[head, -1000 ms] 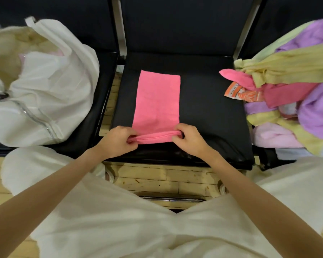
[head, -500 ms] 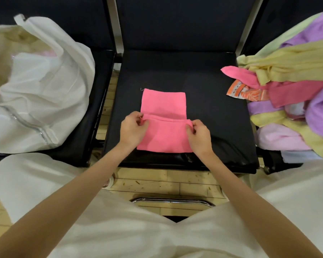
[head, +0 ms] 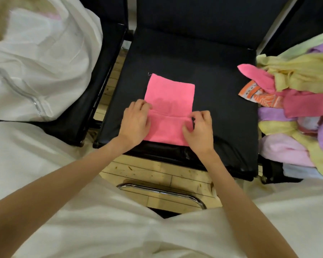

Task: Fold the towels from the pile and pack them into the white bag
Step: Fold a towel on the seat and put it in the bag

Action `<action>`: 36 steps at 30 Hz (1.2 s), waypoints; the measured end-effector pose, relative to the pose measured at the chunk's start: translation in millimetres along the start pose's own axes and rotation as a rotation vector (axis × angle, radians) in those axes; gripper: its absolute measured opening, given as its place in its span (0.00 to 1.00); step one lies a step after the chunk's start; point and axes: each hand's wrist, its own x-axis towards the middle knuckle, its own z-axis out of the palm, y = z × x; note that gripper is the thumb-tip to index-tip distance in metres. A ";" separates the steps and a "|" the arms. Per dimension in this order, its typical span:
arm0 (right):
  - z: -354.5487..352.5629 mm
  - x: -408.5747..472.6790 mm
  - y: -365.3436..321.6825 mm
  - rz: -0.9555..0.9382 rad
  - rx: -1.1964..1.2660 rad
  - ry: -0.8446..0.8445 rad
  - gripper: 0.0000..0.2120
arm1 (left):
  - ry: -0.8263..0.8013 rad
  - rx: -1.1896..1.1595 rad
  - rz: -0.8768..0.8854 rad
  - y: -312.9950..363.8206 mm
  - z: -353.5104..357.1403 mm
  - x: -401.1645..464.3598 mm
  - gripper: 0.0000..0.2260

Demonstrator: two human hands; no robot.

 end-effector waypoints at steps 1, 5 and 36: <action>-5.4 -2.2 1.1 -0.075 0.002 -0.063 0.09 | -0.063 -0.042 0.077 -0.8 -5.9 -3.0 0.14; -29.8 -14.0 -3.4 -0.165 -0.057 -0.435 0.22 | -0.338 -0.138 0.201 -8.1 -23.2 -21.4 0.17; -21.6 40.5 -1.1 0.332 0.312 -0.065 0.11 | 0.033 -0.538 -0.371 2.7 -9.0 49.9 0.16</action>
